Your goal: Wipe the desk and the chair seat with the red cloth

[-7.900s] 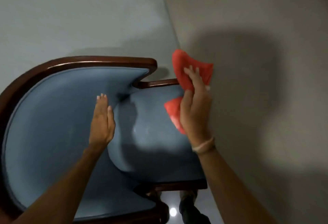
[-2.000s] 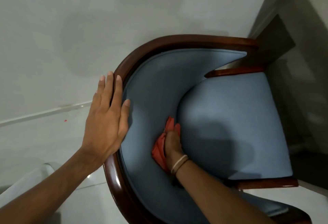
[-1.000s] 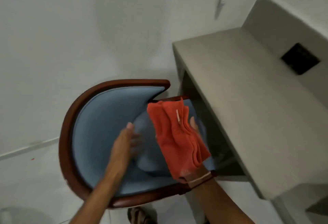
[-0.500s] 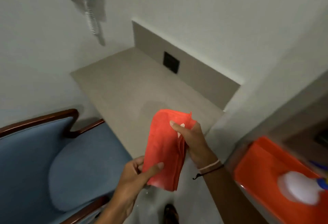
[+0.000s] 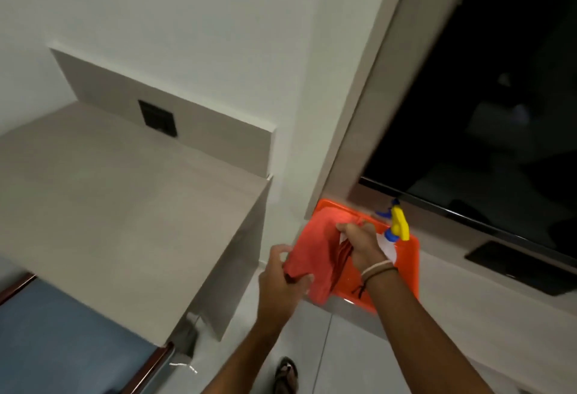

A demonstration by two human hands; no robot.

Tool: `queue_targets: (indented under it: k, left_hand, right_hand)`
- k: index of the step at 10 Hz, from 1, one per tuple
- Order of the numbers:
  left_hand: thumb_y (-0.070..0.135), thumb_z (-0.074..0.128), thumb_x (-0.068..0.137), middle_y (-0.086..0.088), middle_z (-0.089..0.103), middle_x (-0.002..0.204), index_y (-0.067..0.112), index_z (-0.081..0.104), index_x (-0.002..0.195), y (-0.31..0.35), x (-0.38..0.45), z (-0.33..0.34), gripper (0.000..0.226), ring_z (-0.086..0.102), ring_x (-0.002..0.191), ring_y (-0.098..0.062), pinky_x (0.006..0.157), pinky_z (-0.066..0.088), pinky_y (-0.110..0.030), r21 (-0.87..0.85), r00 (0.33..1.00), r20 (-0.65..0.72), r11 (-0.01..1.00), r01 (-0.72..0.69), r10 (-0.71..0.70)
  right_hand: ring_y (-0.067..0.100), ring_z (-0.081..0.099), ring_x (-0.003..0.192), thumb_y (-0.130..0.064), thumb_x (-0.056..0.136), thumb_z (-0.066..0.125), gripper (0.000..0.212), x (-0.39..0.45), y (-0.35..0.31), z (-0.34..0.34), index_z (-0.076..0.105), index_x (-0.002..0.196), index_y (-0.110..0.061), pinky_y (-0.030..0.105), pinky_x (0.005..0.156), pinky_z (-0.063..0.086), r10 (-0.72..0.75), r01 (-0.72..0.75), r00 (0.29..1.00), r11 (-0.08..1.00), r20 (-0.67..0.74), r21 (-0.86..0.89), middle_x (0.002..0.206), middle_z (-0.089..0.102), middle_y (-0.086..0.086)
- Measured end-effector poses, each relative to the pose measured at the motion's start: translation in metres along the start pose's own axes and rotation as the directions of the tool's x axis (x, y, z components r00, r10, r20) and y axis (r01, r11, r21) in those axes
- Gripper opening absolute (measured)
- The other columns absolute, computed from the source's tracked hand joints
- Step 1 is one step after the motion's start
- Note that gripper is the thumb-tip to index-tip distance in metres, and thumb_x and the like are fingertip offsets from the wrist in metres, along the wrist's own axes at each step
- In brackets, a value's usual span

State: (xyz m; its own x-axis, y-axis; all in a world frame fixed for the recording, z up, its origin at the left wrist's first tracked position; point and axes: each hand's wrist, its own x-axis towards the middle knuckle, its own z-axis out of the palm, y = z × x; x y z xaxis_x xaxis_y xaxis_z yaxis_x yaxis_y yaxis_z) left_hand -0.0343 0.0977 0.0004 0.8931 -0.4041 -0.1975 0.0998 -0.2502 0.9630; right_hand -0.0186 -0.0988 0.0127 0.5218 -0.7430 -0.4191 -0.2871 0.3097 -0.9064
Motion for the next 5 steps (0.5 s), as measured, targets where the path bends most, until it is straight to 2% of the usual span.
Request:
queue_targets:
  k: [1, 2, 3, 4, 5]
  left_hand:
    - [0.016, 0.077, 0.081, -0.007, 0.07, 0.111, 0.018, 0.052, 0.12, -0.003, 0.027, 0.046, 0.046, 0.069, 0.102, -0.026, 0.088, 0.061, -0.043, 0.216, 1.0, 0.006, 0.976, -0.019, 0.018]
    - [0.036, 0.066, 0.089, -0.002, 0.062, 0.127, 0.025, 0.049, 0.13, -0.012, 0.053, 0.078, 0.046, 0.056, 0.118, -0.024, 0.104, 0.049, -0.041, 0.605, 0.998, 0.02, 0.794, -0.062, 0.062]
    - [0.047, 0.054, 0.094, -0.003, 0.051, 0.137, 0.022, 0.056, 0.129, -0.019, 0.067, 0.094, 0.043, 0.044, 0.123, -0.024, 0.108, 0.039, -0.038, 0.832, 0.992, 0.117, 0.541, -0.12, 0.04]
    - [0.055, 0.039, 0.098, -0.006, 0.049, 0.132, 0.022, 0.065, 0.118, -0.027, 0.064, 0.085, 0.047, 0.041, 0.12, -0.025, 0.102, 0.036, -0.039, 0.908, 0.985, 0.164, 0.383, -0.17, 0.048]
    - [0.053, 0.027, 0.101, -0.011, 0.05, 0.138, 0.021, 0.06, 0.124, -0.027, 0.061, 0.06, 0.052, 0.045, 0.123, -0.028, 0.101, 0.038, -0.042, 0.917, 0.983, 0.103, 0.37, -0.152, 0.15]
  right_hand:
    - [0.026, 0.055, 0.073, 0.022, 0.083, 0.052, 0.035, 0.034, 0.003, -0.01, 0.06, 0.066, -0.007, 0.038, 0.078, 0.047, 0.003, -0.003, 1.0, 0.998, 0.01, -0.069, 0.07, 0.058, 0.01]
    - [0.023, 0.052, 0.064, 0.024, 0.085, 0.048, 0.036, 0.057, 0.006, -0.015, 0.058, 0.071, -0.008, 0.031, 0.066, 0.047, 0.017, 0.0, 0.993, 0.989, 0.113, -0.149, 0.062, 0.06, 0.007]
    - [0.022, 0.057, 0.075, 0.014, 0.087, 0.057, 0.031, 0.069, 0.003, -0.016, 0.053, 0.098, -0.015, 0.035, 0.072, 0.05, 0.014, 0.095, 0.971, 0.894, 0.24, -0.438, 0.082, 0.059, 0.007]
    - [0.031, 0.06, 0.118, -0.003, 0.09, 0.061, 0.044, 0.067, 0.018, -0.018, 0.048, 0.133, -0.006, 0.043, 0.105, 0.052, -0.185, 0.393, 0.919, 0.495, 0.348, -0.775, 0.126, 0.06, 0.02]
    - [0.033, 0.042, 0.146, -0.01, 0.096, 0.055, 0.054, 0.05, 0.04, -0.016, 0.046, 0.149, -0.006, 0.047, 0.122, 0.037, -0.451, 0.608, 0.735, 0.108, 0.506, -0.787, 0.155, 0.047, 0.018]
